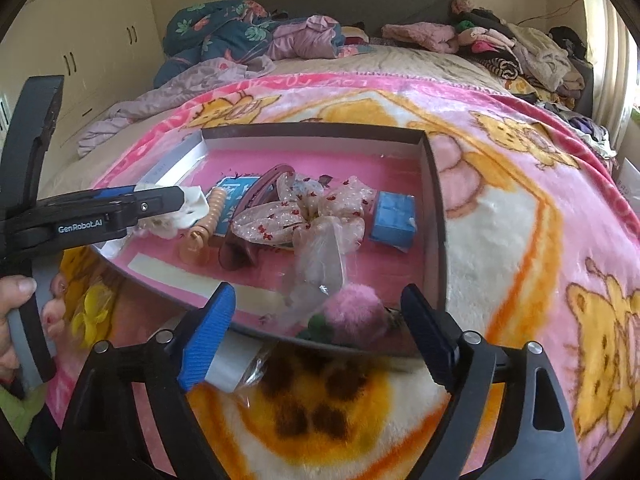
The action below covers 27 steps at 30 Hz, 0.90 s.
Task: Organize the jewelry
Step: 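Carry the earring card and white hair claw into the tray and open both tools, then withdraw both tools from the tray toward the remaining accessories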
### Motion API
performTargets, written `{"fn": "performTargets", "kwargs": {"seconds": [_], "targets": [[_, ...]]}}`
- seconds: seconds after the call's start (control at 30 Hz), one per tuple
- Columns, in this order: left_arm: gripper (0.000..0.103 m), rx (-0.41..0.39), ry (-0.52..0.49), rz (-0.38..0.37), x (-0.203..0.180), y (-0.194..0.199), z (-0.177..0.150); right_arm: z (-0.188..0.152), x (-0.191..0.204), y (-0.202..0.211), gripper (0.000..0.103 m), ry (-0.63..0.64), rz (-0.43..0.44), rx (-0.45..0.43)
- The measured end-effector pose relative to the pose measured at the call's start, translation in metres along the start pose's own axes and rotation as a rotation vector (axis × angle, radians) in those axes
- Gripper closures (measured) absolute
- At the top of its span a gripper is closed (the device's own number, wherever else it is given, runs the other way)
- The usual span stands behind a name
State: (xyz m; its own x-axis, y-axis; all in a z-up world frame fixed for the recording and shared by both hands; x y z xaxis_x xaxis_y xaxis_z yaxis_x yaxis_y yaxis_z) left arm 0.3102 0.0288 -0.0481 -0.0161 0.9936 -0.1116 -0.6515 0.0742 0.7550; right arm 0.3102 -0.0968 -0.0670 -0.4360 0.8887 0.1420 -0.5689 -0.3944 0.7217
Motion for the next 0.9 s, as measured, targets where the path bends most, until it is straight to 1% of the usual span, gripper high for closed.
{"fn": "performTargets", "kwargs": {"seconds": [0.2, 0.3, 0.37, 0.5, 0.57, 0.73, 0.9], "targets": [[0.036, -0.016, 0.005, -0.008, -0.004, 0.014, -0.001, -0.003, -0.004, 0.022, 0.014, -0.018, -0.017, -0.035], [0.033, -0.029, 0.002, -0.009, -0.006, 0.024, -0.001, -0.005, -0.007, 0.034, 0.014, -0.025, -0.026, -0.048], [0.027, -0.042, 0.002, -0.007, -0.007, 0.032, -0.003, -0.005, -0.007, 0.041, 0.014, -0.026, -0.031, -0.059], [0.023, -0.059, 0.002, -0.001, -0.007, 0.046, -0.007, -0.007, -0.006, 0.053, 0.014, -0.026, -0.036, -0.077], [0.019, -0.066, 0.005, 0.001, -0.007, 0.052, -0.009, -0.009, -0.004, 0.059, 0.014, -0.026, -0.038, -0.086], [0.014, -0.084, 0.010, 0.011, -0.005, 0.069, -0.019, -0.012, 0.002, 0.070, 0.014, -0.012, -0.035, -0.095], [0.014, -0.086, 0.025, 0.027, 0.003, 0.080, -0.031, -0.018, 0.011, 0.076, 0.014, 0.005, -0.026, -0.088]]}}
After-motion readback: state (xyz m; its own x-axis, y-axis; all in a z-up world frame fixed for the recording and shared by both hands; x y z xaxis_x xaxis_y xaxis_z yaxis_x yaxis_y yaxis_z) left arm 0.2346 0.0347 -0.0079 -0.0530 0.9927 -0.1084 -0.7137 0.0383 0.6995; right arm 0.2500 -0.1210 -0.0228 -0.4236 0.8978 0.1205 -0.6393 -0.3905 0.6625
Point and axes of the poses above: each gripper's, at about its wrist camera, not at the fingertips, and y roughly against the way its jaws point, x to its left, z to its top, the point moved 5 cm from there along -y, roughly the way its jaws point, and after that the axes turned 3 degrees about z, right-handed, at the moved point
